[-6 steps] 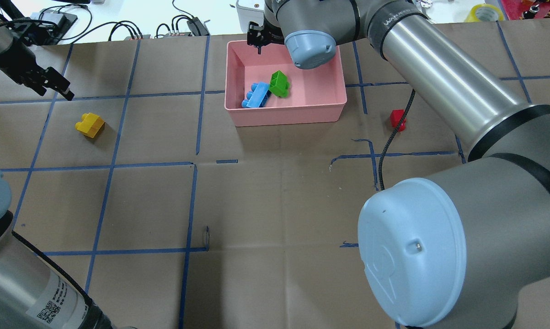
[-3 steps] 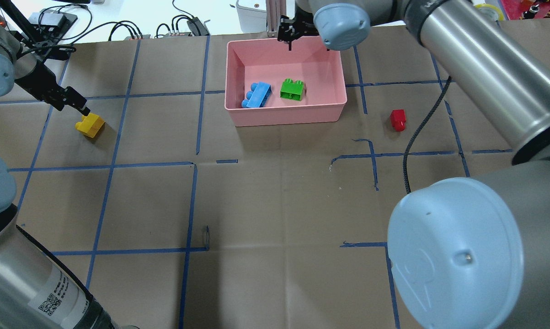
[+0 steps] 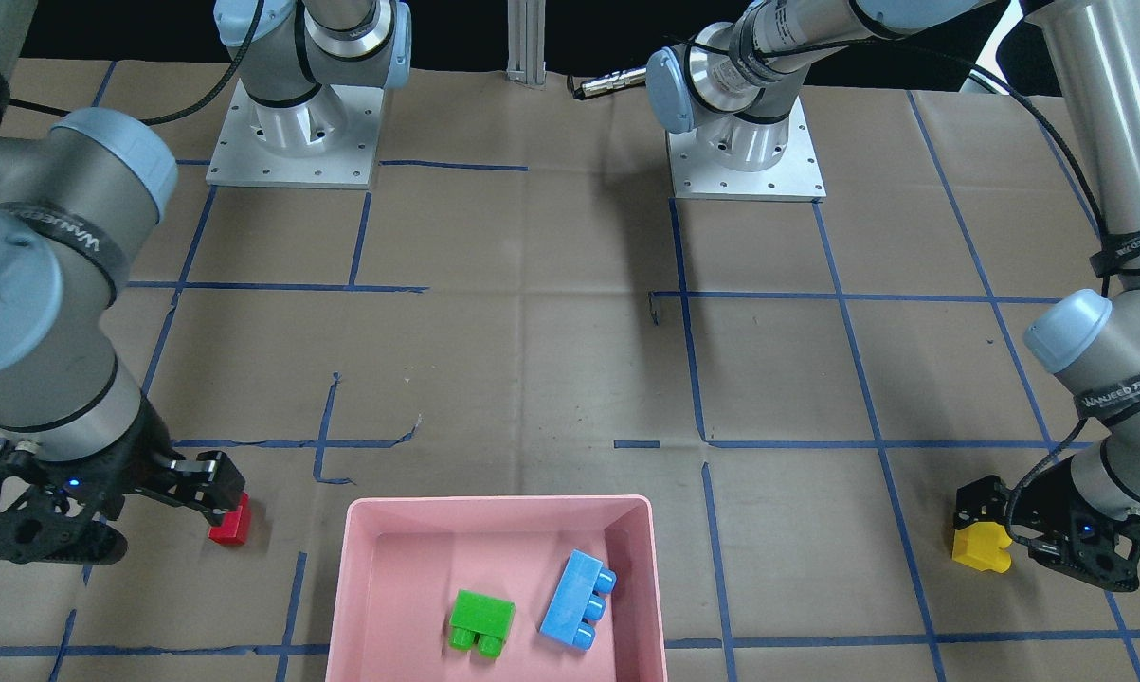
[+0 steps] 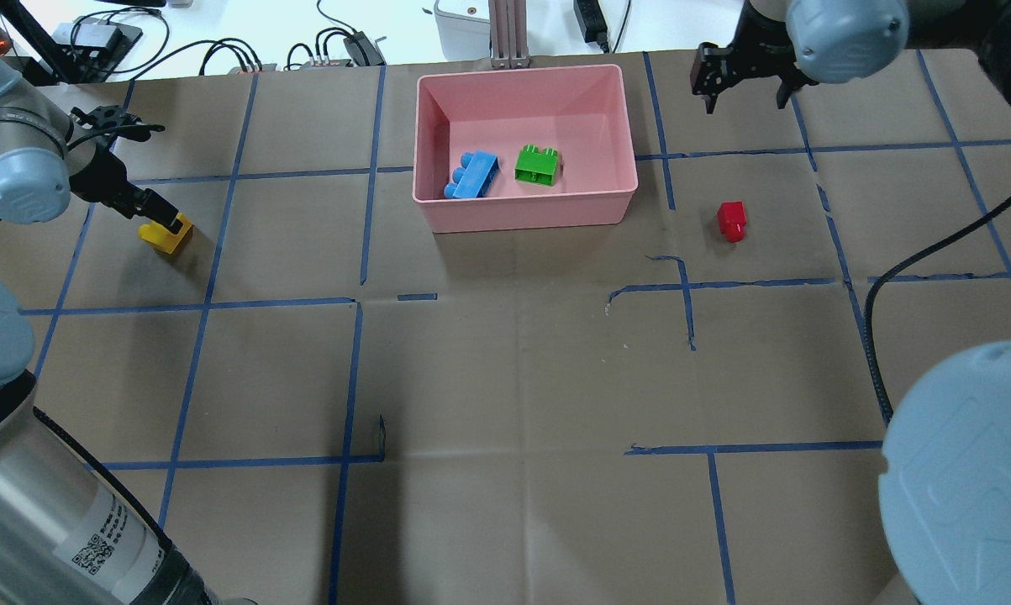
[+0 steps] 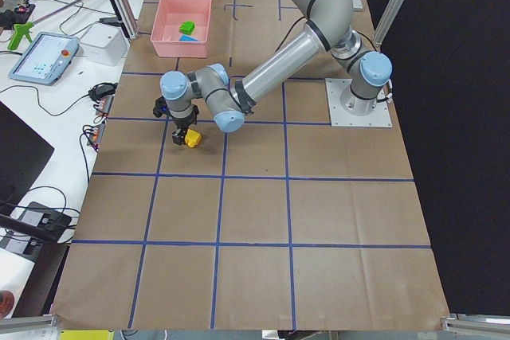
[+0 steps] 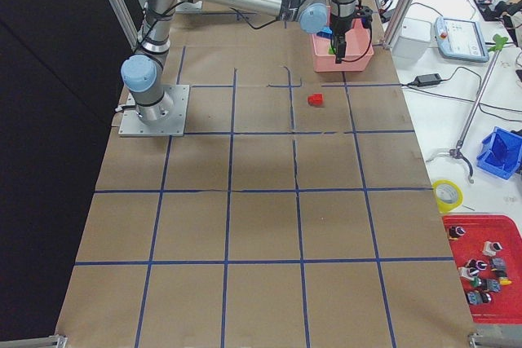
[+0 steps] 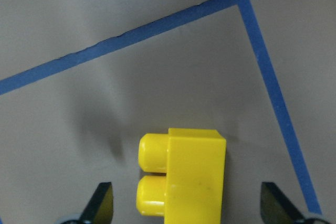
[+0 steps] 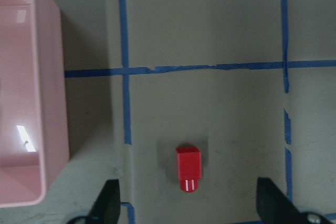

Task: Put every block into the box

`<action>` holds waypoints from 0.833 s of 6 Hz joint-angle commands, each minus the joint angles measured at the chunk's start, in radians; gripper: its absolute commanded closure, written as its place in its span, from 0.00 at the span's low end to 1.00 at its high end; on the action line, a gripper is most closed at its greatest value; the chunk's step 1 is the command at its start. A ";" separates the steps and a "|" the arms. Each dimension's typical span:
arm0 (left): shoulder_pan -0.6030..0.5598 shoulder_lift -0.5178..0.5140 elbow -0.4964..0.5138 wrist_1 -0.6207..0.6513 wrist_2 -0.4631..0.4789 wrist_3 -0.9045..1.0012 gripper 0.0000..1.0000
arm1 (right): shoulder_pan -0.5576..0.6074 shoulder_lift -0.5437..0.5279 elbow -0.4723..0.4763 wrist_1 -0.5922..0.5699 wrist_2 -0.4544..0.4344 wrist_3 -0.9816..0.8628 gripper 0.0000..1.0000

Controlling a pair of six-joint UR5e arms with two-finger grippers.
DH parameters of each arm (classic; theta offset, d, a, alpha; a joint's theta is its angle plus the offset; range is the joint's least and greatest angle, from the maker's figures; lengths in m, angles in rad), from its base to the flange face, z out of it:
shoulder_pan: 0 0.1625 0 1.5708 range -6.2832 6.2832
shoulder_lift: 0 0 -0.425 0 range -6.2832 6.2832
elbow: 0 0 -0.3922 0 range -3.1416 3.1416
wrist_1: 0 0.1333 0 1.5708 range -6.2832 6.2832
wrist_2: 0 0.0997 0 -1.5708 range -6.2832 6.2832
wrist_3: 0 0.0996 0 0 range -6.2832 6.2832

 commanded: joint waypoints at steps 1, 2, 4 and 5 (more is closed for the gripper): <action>-0.001 -0.011 -0.018 0.024 0.001 0.034 0.01 | -0.029 0.007 0.190 -0.243 0.017 -0.059 0.04; -0.002 -0.026 -0.015 0.037 0.001 0.042 0.01 | -0.028 0.009 0.285 -0.342 0.018 -0.058 0.02; -0.004 -0.028 -0.015 0.042 -0.003 0.042 0.17 | -0.031 0.070 0.355 -0.478 0.072 -0.058 0.02; -0.004 -0.026 -0.015 0.042 0.000 0.046 0.39 | -0.034 0.092 0.359 -0.492 0.095 -0.059 0.02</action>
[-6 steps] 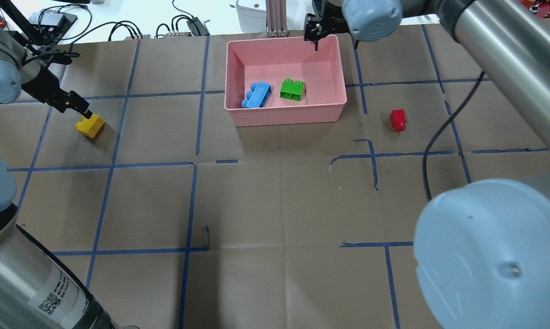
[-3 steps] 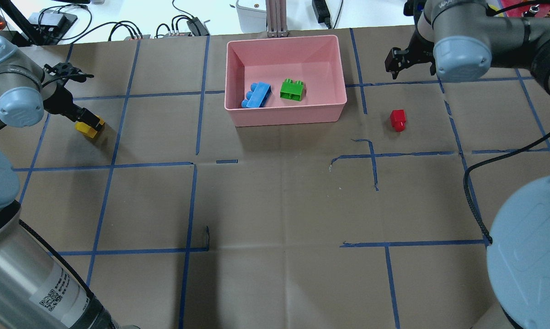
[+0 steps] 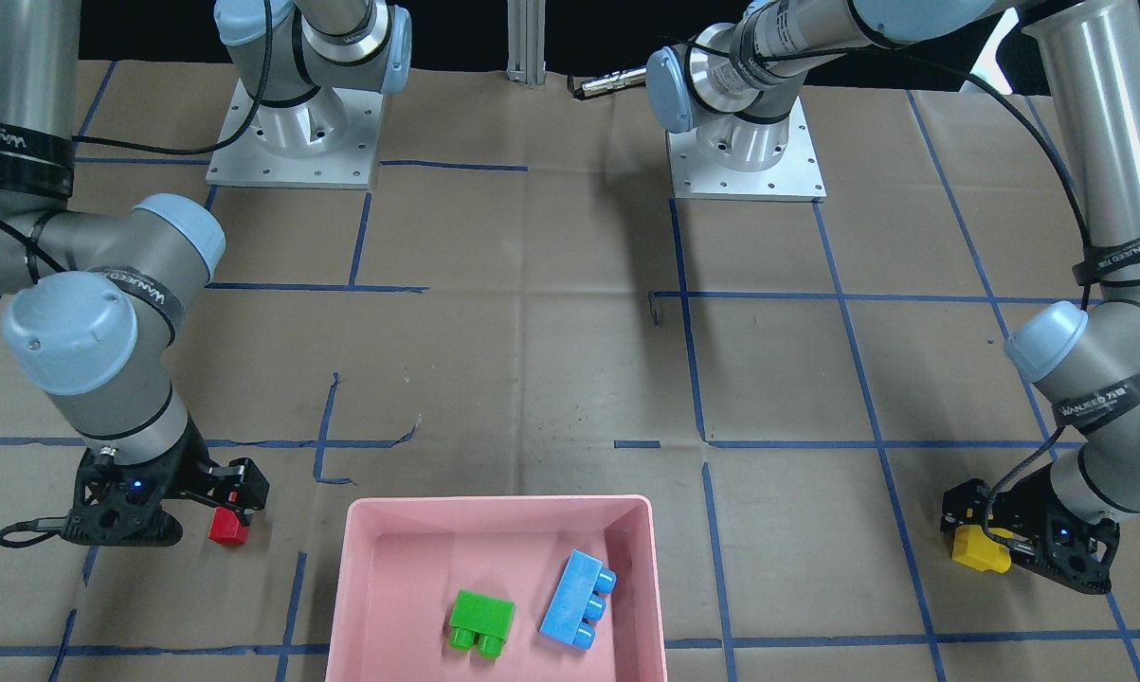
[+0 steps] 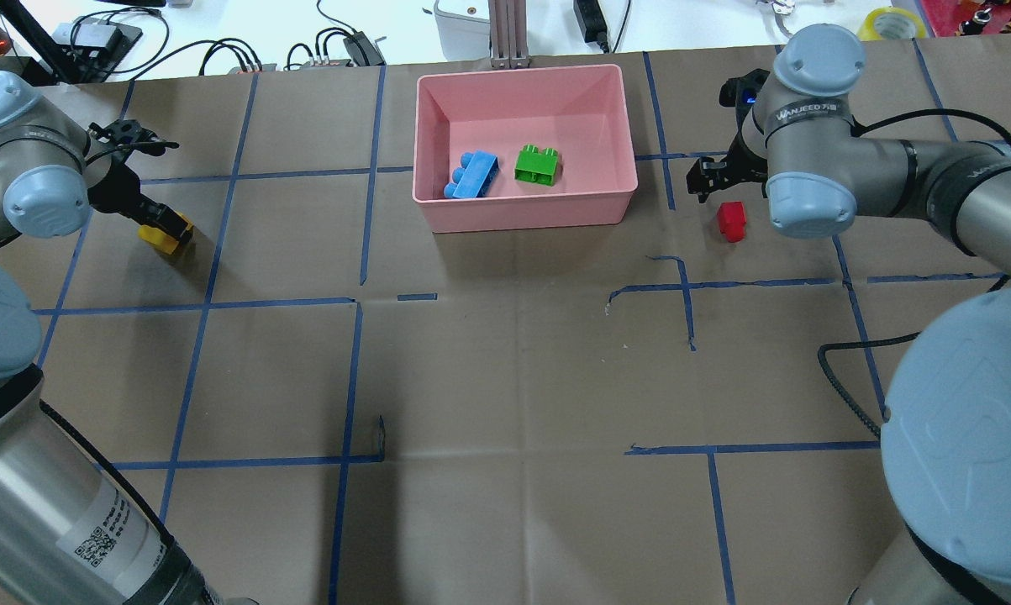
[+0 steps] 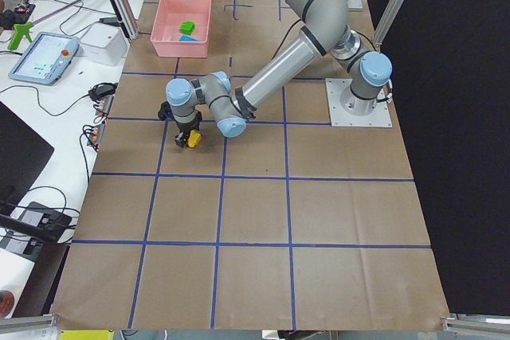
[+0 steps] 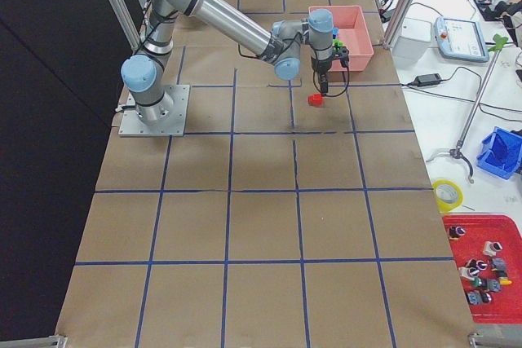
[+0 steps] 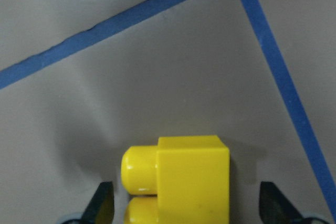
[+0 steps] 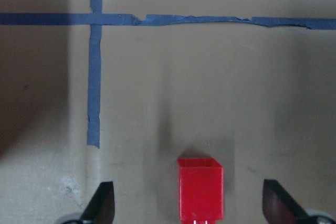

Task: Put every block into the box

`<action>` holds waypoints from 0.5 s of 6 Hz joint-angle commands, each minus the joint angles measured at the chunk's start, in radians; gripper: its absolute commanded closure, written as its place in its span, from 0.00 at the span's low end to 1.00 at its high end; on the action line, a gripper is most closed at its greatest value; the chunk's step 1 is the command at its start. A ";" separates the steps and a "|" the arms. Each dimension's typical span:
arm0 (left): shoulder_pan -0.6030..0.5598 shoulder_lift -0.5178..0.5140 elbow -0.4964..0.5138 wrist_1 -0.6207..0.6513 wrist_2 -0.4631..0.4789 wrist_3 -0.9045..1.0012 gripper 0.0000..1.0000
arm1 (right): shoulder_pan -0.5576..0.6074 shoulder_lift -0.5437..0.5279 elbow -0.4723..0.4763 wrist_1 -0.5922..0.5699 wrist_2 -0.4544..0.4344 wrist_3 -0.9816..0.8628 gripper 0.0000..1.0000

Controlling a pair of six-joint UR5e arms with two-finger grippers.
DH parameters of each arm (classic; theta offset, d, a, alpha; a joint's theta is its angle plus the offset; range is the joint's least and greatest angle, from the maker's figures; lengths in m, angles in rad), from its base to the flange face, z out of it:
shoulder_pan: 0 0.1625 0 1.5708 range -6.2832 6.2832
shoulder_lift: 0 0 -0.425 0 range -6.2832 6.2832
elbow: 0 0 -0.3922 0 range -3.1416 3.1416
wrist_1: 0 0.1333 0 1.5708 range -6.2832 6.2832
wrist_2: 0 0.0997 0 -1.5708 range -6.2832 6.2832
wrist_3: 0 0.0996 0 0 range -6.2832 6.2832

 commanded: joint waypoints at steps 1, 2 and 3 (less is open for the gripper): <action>0.000 0.002 0.002 -0.001 0.008 0.016 0.62 | -0.007 0.033 0.024 -0.046 0.025 -0.003 0.03; 0.000 0.009 0.018 -0.003 0.011 0.017 0.80 | -0.030 0.028 0.046 -0.053 0.026 -0.003 0.04; 0.000 0.023 0.038 -0.009 0.010 0.011 0.91 | -0.042 0.021 0.056 -0.053 0.025 -0.012 0.04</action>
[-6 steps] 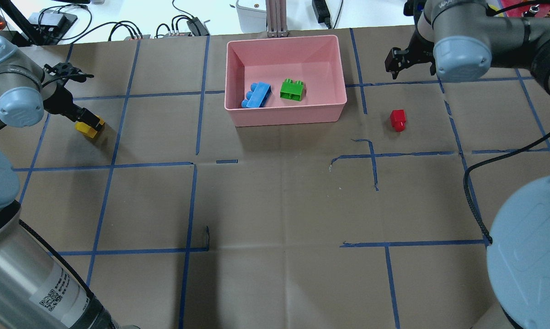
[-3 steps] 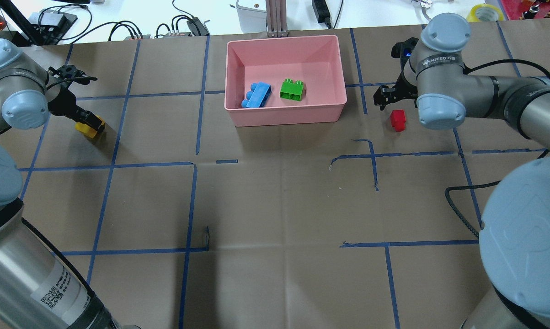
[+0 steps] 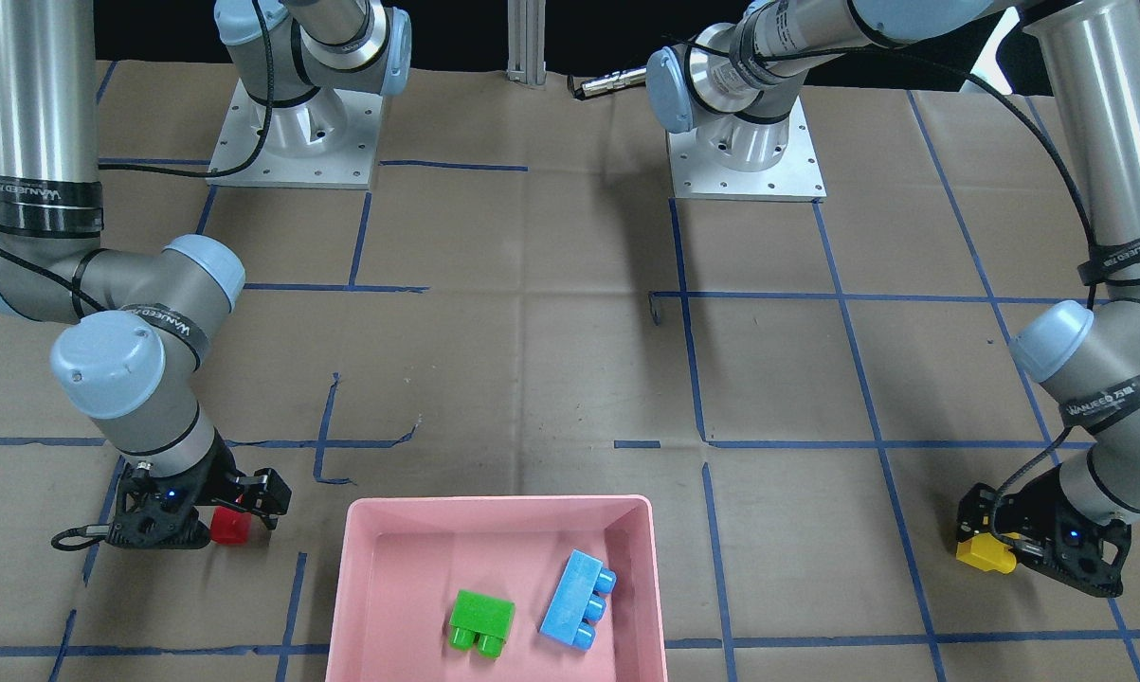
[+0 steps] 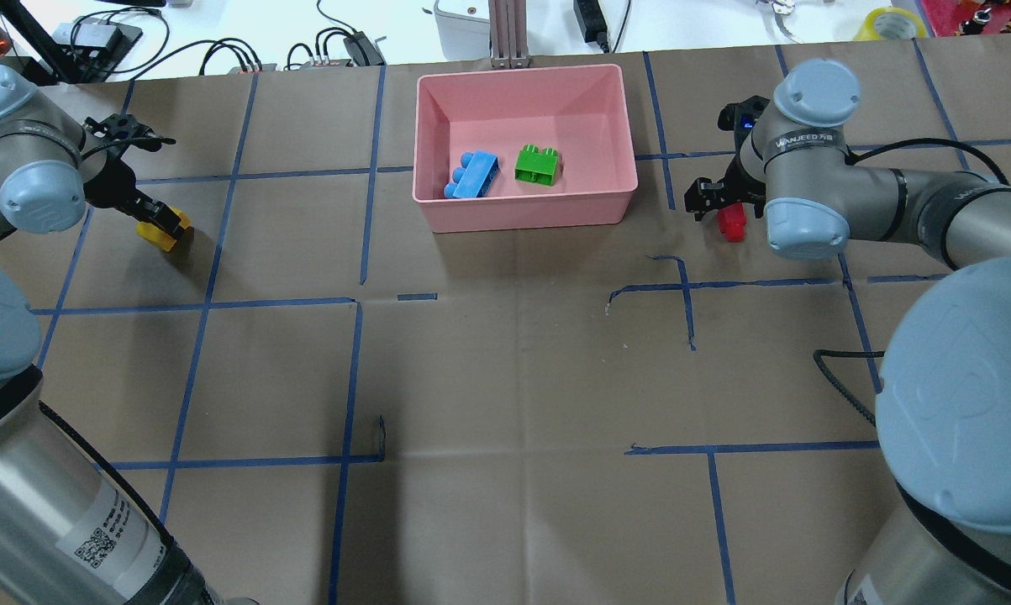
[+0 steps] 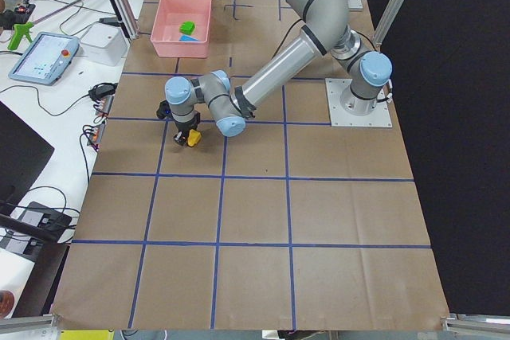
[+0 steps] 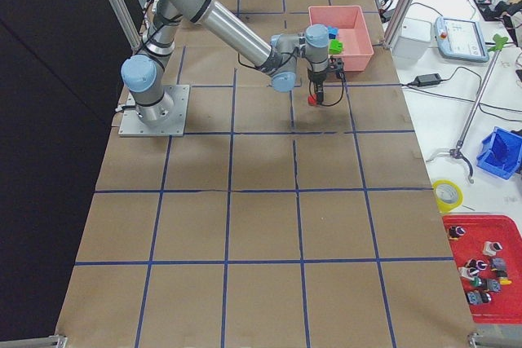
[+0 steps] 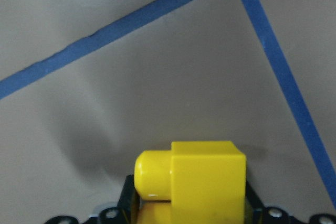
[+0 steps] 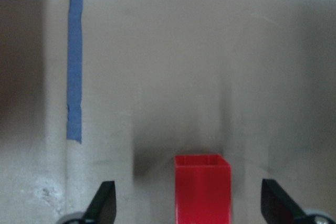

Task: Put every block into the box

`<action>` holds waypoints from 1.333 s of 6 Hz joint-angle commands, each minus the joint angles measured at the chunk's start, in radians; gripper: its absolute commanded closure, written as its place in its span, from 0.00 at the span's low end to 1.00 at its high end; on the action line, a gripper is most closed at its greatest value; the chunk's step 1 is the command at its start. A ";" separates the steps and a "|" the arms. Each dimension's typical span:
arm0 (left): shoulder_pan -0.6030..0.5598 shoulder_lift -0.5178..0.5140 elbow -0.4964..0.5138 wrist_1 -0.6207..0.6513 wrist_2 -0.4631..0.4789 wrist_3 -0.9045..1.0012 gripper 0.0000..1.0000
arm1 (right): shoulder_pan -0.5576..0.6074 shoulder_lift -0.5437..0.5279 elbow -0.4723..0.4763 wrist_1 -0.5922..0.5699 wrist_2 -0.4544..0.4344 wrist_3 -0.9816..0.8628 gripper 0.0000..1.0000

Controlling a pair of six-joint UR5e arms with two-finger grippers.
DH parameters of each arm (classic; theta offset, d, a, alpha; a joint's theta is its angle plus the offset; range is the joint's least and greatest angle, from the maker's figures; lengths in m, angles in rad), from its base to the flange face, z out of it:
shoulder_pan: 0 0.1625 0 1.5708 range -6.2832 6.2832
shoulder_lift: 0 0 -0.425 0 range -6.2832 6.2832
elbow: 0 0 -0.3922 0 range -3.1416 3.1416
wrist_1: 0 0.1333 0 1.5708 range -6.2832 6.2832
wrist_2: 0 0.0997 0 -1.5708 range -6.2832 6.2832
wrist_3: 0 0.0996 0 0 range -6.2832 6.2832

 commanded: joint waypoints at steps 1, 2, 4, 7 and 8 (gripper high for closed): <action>-0.003 0.048 0.066 -0.041 0.002 -0.009 0.92 | -0.012 -0.003 0.015 -0.003 0.002 -0.005 0.19; -0.038 0.097 0.184 -0.241 0.005 -0.027 0.92 | -0.008 -0.003 0.016 -0.001 0.020 -0.003 0.39; -0.154 0.050 0.422 -0.461 0.020 -0.279 0.92 | -0.009 -0.012 0.009 0.003 0.049 -0.006 0.94; -0.448 -0.036 0.540 -0.460 0.017 -0.832 0.92 | -0.009 -0.132 -0.034 0.079 0.048 -0.008 0.96; -0.568 -0.079 0.585 -0.459 0.012 -1.045 0.92 | -0.009 -0.159 -0.115 0.188 0.043 -0.017 0.96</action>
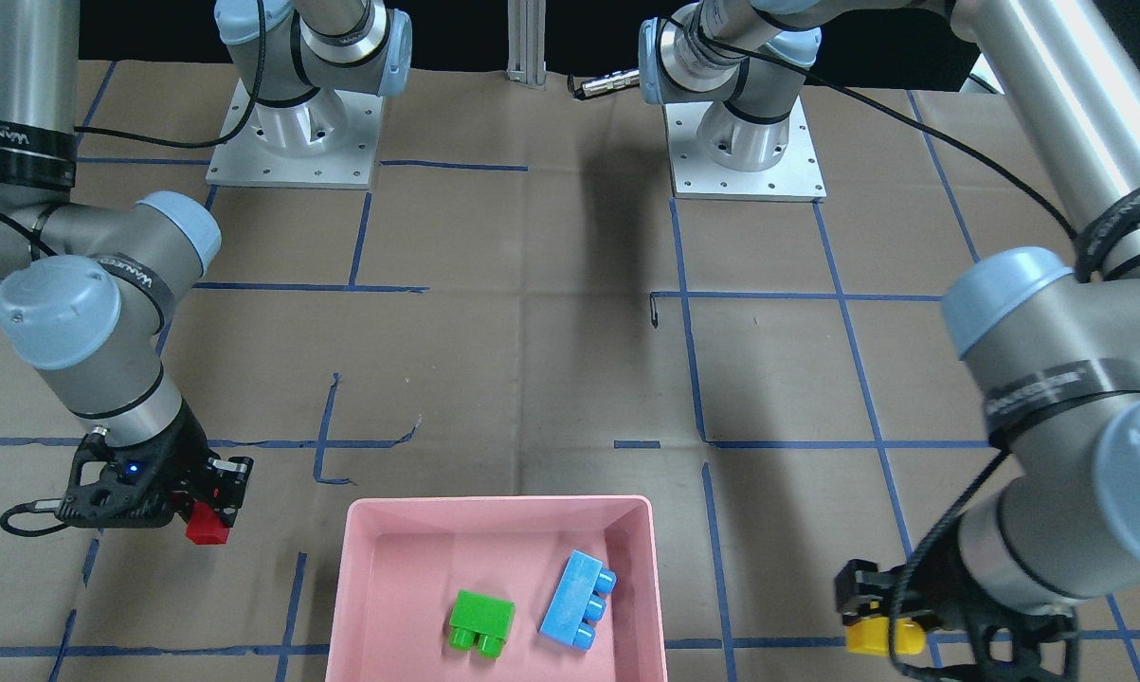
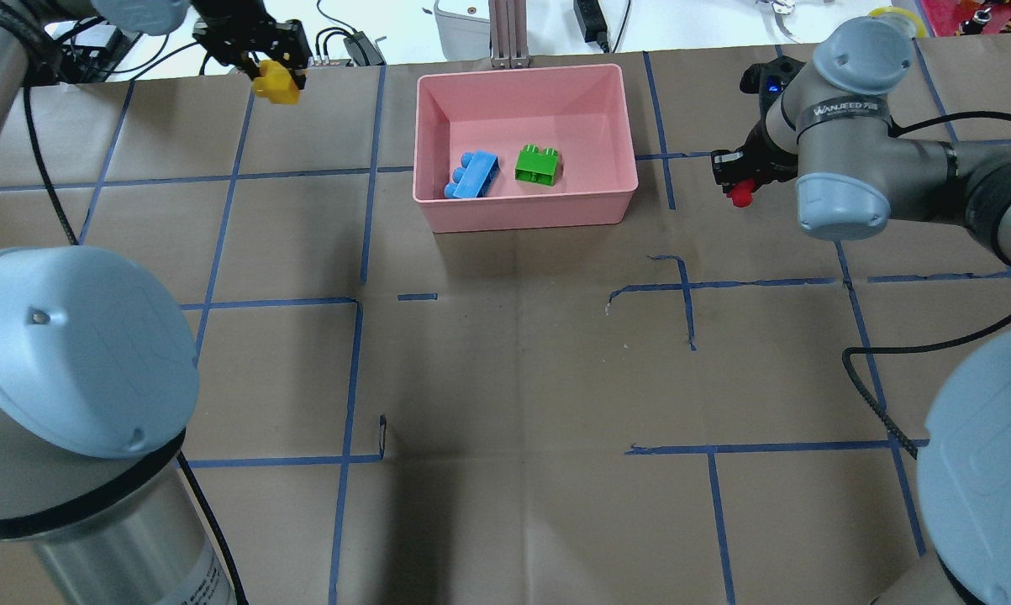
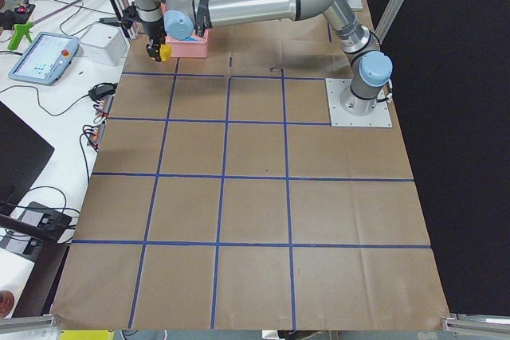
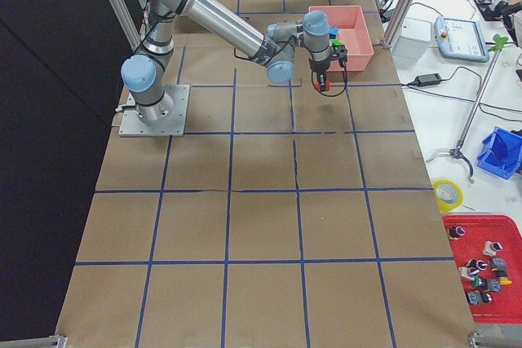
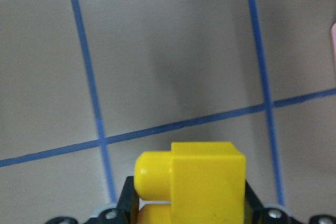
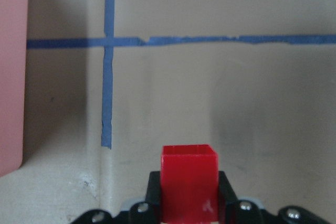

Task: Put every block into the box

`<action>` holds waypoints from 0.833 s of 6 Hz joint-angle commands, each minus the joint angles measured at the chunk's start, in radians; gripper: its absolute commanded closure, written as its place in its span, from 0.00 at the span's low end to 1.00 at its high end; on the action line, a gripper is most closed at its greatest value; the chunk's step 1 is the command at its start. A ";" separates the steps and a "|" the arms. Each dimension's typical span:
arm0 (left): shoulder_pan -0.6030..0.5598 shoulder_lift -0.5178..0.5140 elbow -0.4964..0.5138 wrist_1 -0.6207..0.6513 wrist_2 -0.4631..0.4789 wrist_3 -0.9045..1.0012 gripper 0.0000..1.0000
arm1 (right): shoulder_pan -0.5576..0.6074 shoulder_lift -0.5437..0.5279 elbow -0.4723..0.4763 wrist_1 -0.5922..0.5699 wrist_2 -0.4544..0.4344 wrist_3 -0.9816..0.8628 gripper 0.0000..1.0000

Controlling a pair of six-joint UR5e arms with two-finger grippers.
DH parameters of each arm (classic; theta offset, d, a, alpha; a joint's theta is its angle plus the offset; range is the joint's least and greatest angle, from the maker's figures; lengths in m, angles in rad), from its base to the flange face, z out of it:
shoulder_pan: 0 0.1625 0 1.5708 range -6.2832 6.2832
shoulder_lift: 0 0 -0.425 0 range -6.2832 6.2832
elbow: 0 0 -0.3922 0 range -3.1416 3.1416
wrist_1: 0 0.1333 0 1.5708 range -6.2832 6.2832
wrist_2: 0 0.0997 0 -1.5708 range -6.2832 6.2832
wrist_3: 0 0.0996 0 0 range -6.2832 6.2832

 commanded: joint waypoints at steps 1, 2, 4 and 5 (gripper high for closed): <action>-0.205 -0.080 0.074 0.010 0.001 -0.363 0.92 | 0.003 -0.043 -0.159 0.219 -0.012 -0.023 0.96; -0.234 -0.117 0.067 0.034 0.003 -0.398 0.92 | 0.006 -0.040 -0.259 0.360 -0.012 -0.024 0.96; -0.252 -0.168 0.051 0.090 0.005 -0.437 0.66 | 0.024 -0.040 -0.315 0.430 -0.015 -0.011 0.96; -0.246 -0.153 0.048 0.091 0.005 -0.422 0.07 | 0.026 -0.040 -0.326 0.429 -0.014 -0.008 0.96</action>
